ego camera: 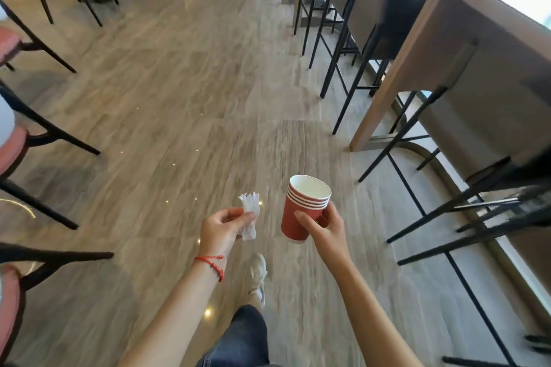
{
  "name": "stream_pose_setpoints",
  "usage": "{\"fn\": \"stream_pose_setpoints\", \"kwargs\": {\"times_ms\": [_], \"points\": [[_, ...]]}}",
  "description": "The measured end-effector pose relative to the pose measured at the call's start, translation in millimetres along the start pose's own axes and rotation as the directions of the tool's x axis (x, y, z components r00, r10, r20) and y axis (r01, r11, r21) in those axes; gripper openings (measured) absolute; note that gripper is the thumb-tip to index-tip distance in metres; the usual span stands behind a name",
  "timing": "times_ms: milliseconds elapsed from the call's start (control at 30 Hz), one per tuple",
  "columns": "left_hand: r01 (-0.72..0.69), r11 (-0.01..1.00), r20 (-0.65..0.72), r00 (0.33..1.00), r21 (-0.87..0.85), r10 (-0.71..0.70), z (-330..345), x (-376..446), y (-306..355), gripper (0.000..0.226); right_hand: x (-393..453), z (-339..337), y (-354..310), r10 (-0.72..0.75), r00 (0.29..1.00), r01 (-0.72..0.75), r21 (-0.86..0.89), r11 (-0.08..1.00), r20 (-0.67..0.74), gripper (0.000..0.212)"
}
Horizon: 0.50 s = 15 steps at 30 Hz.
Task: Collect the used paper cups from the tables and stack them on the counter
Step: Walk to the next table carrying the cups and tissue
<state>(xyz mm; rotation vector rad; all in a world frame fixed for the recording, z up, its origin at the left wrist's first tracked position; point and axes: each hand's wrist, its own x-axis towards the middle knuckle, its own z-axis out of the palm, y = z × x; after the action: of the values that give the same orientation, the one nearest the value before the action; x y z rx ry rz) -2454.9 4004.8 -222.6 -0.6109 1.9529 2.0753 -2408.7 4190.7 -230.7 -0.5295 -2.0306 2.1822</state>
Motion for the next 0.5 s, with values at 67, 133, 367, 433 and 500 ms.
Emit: {"fn": "stream_pose_setpoints", "kwargs": {"times_ms": [67,133,367,433,500], "points": [[0.001,1.000,0.017,1.000,-0.008,-0.001,19.1,41.3,17.6,0.016,46.4,4.4,-5.6,-0.009,1.000,0.009,0.002,1.000,-0.004,0.033],[0.008,1.000,0.031,1.000,-0.013,-0.008,40.1,83.6,40.6,0.016,94.1,7.9,-14.1,-0.009,1.000,0.009,0.001,1.000,-0.009,0.034],[-0.043,0.999,0.089,0.995,0.017,0.041,109.2,212.0,128.9,0.014,234.4,7.4,-54.9,-0.038,0.996,0.038,-0.002,0.999,-0.080,0.033],[-0.044,0.999,0.104,0.994,0.023,0.041,129.9,239.0,145.8,0.013,266.5,4.5,-66.5,-0.036,0.994,0.035,-0.009,0.999,-0.102,0.035],[-0.031,0.999,0.125,0.992,0.027,0.027,151.4,266.0,156.9,0.017,300.7,0.4,-74.3,-0.044,0.992,0.043,-0.018,0.999,-0.114,0.037]]}}
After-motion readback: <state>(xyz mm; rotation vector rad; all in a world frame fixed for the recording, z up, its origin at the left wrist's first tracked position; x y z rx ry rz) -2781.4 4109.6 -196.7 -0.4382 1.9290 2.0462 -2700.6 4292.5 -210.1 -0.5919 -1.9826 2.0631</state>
